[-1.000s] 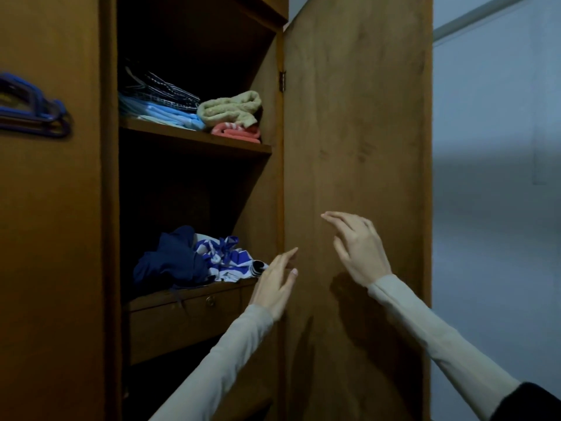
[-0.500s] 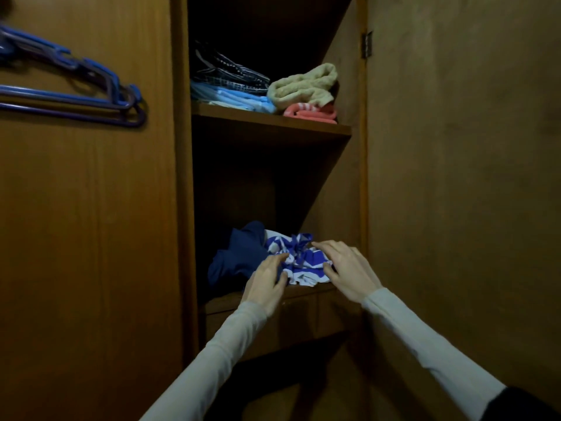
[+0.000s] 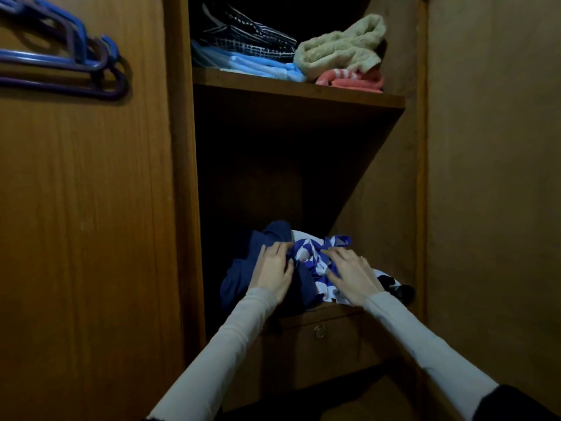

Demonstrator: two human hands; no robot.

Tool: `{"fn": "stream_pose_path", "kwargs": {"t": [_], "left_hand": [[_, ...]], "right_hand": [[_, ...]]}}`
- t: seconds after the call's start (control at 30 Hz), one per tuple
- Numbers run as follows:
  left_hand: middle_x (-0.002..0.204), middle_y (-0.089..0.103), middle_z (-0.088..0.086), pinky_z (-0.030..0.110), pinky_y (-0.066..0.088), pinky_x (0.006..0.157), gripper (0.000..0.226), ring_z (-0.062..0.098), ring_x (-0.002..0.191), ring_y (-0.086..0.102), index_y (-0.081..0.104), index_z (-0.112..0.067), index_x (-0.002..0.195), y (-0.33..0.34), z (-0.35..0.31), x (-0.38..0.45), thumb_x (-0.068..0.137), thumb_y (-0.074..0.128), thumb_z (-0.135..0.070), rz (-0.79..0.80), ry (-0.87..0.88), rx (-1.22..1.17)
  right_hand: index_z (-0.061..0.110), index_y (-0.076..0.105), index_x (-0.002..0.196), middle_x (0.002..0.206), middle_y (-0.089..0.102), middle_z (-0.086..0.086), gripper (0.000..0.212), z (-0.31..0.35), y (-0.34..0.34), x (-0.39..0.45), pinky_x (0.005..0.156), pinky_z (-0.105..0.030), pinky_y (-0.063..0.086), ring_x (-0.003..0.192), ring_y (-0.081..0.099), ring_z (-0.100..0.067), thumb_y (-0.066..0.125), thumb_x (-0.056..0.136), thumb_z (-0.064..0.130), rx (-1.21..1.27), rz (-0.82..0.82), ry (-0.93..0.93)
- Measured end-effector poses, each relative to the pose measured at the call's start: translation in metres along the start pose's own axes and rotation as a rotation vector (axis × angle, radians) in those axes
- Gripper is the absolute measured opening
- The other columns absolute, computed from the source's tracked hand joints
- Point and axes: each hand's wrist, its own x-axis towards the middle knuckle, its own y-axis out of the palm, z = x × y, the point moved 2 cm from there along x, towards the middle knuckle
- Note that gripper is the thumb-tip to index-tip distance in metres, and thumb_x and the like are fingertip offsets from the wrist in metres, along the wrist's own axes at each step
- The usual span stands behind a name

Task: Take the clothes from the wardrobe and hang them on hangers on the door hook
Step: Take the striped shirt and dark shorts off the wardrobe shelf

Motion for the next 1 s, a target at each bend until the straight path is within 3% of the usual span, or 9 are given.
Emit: {"fn": "stream_pose_path", "kwargs": {"t": [0.2,0.37,0.47,0.53,0.63,0.7,0.77,0.9,1.0], "left_hand": [[0.156,0.012,-0.004,0.044,-0.009,0.115,0.051,0.015,0.145,0.002,0.015,-0.026,0.147,0.031,0.018,0.023,0.098,0.022,-0.041,0.080,-0.090,0.287],[0.158,-0.004,0.001,0.050,-0.004,0.115,0.078,0.029,0.144,-0.011,0.005,-0.032,0.148,0.058,0.031,0.029,0.075,-0.005,-0.057,0.180,-0.248,0.304],[0.158,-0.006,0.002,0.049,0.004,0.115,0.088,0.033,0.144,-0.005,-0.001,-0.035,0.147,0.067,0.034,0.028,0.065,-0.014,-0.063,0.152,-0.282,0.319],[0.158,-0.005,0.004,0.047,0.015,0.113,0.076,0.035,0.143,0.008,-0.004,-0.033,0.147,0.071,0.035,0.027,0.078,-0.004,-0.064,0.144,-0.300,0.375],[0.156,0.011,0.011,0.044,0.031,0.103,0.067,0.036,0.128,0.035,0.000,-0.024,0.149,0.073,0.034,0.027,0.093,0.017,-0.056,0.152,-0.304,0.526],[0.135,0.048,0.020,0.041,0.046,0.085,0.065,0.036,0.102,0.057,0.033,-0.015,0.143,0.071,0.033,0.028,0.090,0.022,-0.052,0.109,-0.305,0.589],[0.092,0.068,0.013,0.033,0.050,0.059,0.064,0.028,0.068,0.063,0.066,-0.012,0.113,0.073,0.033,0.027,0.081,0.026,-0.050,0.072,-0.243,0.644],[0.066,0.061,0.004,0.026,0.044,0.048,0.044,0.022,0.055,0.058,0.066,-0.014,0.076,0.072,0.030,0.021,0.081,0.032,-0.042,-0.013,-0.113,0.669],[0.062,0.060,0.002,0.026,0.043,0.047,0.037,0.020,0.054,0.058,0.061,-0.018,0.068,0.068,0.026,0.013,0.082,0.034,-0.038,-0.028,-0.092,0.682]], "right_hand": [[0.033,0.015,0.145,0.156,0.009,0.002,0.053,-0.025,0.034,0.047,0.114,-0.048,0.012,0.144,0.007,-0.022,0.031,0.096,0.046,-0.090,0.075,0.009],[0.046,-0.002,0.143,0.157,-0.009,-0.002,0.067,-0.051,0.068,0.067,0.113,-0.058,0.007,0.144,-0.002,-0.032,0.027,0.086,0.068,0.031,0.210,0.127],[0.049,-0.008,0.141,0.157,-0.001,-0.007,0.084,-0.060,0.086,0.067,0.110,-0.052,0.022,0.138,0.019,-0.036,0.007,0.068,0.087,0.030,0.253,0.130],[0.048,-0.009,0.142,0.154,0.013,-0.010,0.106,-0.062,0.092,0.068,0.105,-0.049,0.028,0.134,0.026,-0.035,-0.013,0.046,0.094,-0.012,0.246,0.109],[0.043,-0.002,0.144,0.146,0.031,-0.011,0.103,-0.064,0.095,0.068,0.100,-0.046,0.029,0.132,0.030,-0.028,-0.005,0.053,0.091,-0.062,0.190,0.053],[0.040,0.010,0.145,0.135,0.045,-0.011,0.114,-0.063,0.094,0.065,0.096,-0.043,0.029,0.126,0.037,-0.025,-0.015,0.046,0.090,-0.075,0.147,0.017],[0.036,0.023,0.142,0.120,0.055,-0.010,0.112,-0.063,0.093,0.061,0.093,-0.040,0.029,0.118,0.044,-0.025,-0.013,0.049,0.086,-0.054,0.129,0.003],[0.033,0.034,0.137,0.113,0.060,-0.009,0.090,-0.061,0.086,0.055,0.095,-0.038,0.029,0.113,0.048,-0.023,0.005,0.066,0.079,0.004,0.096,-0.009],[0.033,0.036,0.136,0.110,0.061,-0.007,0.080,-0.061,0.081,0.046,0.095,-0.036,0.030,0.111,0.049,-0.021,0.010,0.074,0.077,0.017,0.067,-0.040]]}}
